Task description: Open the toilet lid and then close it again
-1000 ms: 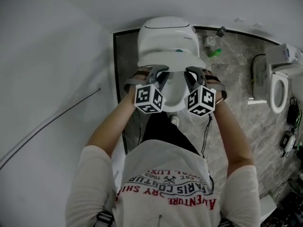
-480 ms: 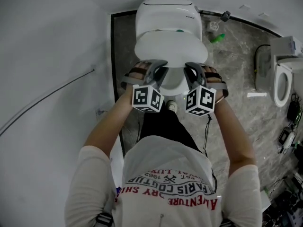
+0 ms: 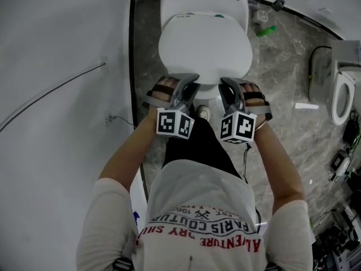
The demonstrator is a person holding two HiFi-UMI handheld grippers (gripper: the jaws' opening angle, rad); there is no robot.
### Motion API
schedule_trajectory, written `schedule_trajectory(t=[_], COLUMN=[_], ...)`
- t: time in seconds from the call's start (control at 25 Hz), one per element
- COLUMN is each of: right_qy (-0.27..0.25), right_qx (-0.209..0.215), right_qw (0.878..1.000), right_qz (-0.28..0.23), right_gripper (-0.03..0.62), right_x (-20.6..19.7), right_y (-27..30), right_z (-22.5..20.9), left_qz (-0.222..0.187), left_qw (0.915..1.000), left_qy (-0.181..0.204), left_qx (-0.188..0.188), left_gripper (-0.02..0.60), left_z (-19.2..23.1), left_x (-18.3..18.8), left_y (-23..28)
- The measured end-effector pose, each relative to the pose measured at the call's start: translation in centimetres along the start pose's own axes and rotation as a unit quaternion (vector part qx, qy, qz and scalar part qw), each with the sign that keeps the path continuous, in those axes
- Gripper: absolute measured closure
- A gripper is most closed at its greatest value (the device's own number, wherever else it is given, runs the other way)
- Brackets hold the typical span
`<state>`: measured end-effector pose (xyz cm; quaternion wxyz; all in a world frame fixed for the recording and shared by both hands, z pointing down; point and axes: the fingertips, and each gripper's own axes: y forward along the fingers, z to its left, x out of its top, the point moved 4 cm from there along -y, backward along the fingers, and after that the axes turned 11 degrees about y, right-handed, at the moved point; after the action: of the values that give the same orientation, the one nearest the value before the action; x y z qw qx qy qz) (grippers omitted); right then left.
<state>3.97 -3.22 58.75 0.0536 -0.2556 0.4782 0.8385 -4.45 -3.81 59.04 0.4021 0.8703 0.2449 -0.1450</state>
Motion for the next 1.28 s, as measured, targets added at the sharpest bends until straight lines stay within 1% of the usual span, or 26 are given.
schedule_trajectory(t=[0.12, 0.24, 0.36, 0.6, 0.68, 0.84, 0.92, 1.04, 1.28], right_qy=[-0.008, -0.014, -0.022, -0.036, -0.040, -0.030, -0.033, -0.035, -0.038], right_qx=[0.009, 0.028, 0.028, 0.033, 0.037, 0.052, 0.056, 0.061, 0.070], right_qw=[1.000, 0.999, 0.999, 0.999, 0.998, 0.997, 0.997, 0.997, 0.995], right_qz=[-0.002, 0.008, 0.014, 0.022, 0.031, 0.040, 0.043, 0.043, 0.053], right_gripper=[0.558, 0.549, 0.545, 0.538, 0.536, 0.530, 0.528, 0.526, 0.523], right_x=[-1.0, -2.2, -3.2, -5.6, -6.1, -7.4, -8.1, -9.1, -10.8], right_y=[0.8, 1.5, 2.3, 4.0, 4.5, 5.9, 6.6, 7.6, 10.1], right_z=[2.1, 4.4, 6.3, 9.3, 10.3, 12.1, 12.8, 14.4, 16.4], left_qz=[0.005, 0.011, 0.017, 0.033, 0.039, 0.048, 0.052, 0.056, 0.057], left_qw=[1.0000, 0.9998, 0.9994, 0.9984, 0.9984, 0.9978, 0.9971, 0.9964, 0.9957], left_qy=[-0.002, 0.012, 0.025, 0.036, 0.031, -0.005, -0.014, -0.015, 0.005], left_qx=[-0.002, -0.013, -0.020, -0.027, -0.029, -0.046, -0.053, -0.062, -0.073], left_gripper=[0.497, 0.491, 0.488, 0.477, 0.472, 0.464, 0.459, 0.455, 0.451], left_z=[-2.3, -5.1, -7.2, -11.1, -12.5, -14.8, -15.7, -17.5, -20.2], left_x=[-0.5, -0.9, -1.3, -1.9, -2.3, -2.9, -3.1, -3.7, -5.2], left_y=[0.3, 0.6, 1.1, 2.5, 2.9, 3.9, 4.5, 5.1, 7.1])
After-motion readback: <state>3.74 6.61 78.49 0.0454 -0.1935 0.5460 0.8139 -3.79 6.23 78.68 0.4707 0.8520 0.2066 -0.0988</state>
